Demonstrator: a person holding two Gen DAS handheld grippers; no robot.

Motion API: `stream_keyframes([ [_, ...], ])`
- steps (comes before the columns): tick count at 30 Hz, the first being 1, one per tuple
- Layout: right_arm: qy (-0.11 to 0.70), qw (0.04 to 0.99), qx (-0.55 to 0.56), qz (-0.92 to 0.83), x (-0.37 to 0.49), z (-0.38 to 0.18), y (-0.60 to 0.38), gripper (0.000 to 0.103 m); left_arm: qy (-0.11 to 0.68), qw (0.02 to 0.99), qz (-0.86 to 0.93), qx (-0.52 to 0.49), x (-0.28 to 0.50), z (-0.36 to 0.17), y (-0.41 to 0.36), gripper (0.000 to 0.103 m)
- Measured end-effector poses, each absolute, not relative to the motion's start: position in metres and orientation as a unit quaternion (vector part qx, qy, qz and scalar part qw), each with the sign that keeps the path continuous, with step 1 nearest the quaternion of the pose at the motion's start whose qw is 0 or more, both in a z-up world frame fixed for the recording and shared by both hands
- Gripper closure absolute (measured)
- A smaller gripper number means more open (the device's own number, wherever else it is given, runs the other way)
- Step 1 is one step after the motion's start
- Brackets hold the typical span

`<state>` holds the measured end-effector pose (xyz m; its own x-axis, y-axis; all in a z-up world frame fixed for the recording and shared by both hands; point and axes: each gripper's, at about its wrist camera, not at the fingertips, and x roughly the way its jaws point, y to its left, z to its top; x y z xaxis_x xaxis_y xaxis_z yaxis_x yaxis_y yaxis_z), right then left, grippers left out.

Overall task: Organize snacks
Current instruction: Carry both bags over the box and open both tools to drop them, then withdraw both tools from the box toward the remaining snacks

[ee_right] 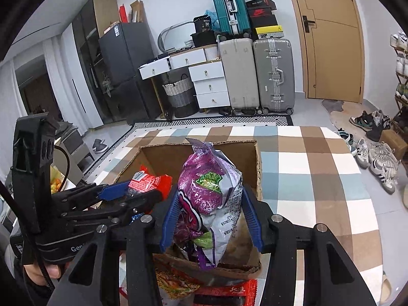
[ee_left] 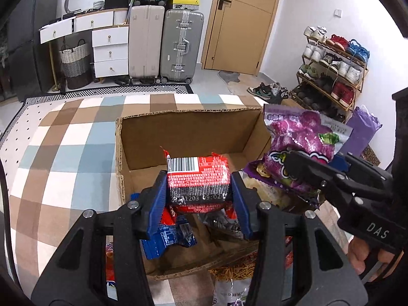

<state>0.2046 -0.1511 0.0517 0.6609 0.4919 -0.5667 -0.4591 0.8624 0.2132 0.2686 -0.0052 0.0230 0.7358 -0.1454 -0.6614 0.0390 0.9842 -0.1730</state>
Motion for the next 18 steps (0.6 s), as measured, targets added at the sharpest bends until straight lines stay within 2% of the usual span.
stream_keyframes([
  [3,0.309,0.915,0.020,0.259,0.201,0.054,-0.153,0.051,0.360,0.929,-0.048,-0.074,0.267,0.025,-0.004,0.055],
  [4,0.304,0.917,0.020,0.258,0.199,0.056,-0.155,0.041,0.360,0.929,-0.050,-0.075,0.266,0.026,-0.004,0.045],
  [6,0.295,0.919,0.023,0.261,0.194,0.059,-0.159,0.030,0.356,0.929,-0.050,-0.081,0.262,0.030,-0.002,0.032],
  [7,0.291,0.920,0.024,0.262,0.192,0.061,-0.162,0.028,0.354,0.930,-0.048,-0.084,0.261,0.031,-0.001,0.024],
  [8,0.291,0.920,0.023,0.261,0.190,0.063,-0.164,0.027,0.354,0.930,-0.045,-0.085,0.258,0.033,-0.001,0.019],
  [10,0.289,0.922,0.022,0.255,0.185,0.066,-0.169,0.011,0.355,0.930,-0.045,-0.086,0.253,0.036,0.000,0.013],
  [11,0.287,0.923,0.026,0.254,0.183,0.067,-0.172,0.006,0.355,0.930,-0.046,-0.084,0.250,0.038,0.000,0.011],
  [12,0.284,0.924,0.029,0.254,0.180,0.069,-0.175,0.003,0.353,0.931,-0.044,-0.079,0.246,0.040,0.000,0.001],
  [18,0.288,0.926,0.026,0.244,0.164,0.074,-0.188,0.000,0.337,0.939,-0.032,-0.055,0.215,0.051,-0.002,0.001],
])
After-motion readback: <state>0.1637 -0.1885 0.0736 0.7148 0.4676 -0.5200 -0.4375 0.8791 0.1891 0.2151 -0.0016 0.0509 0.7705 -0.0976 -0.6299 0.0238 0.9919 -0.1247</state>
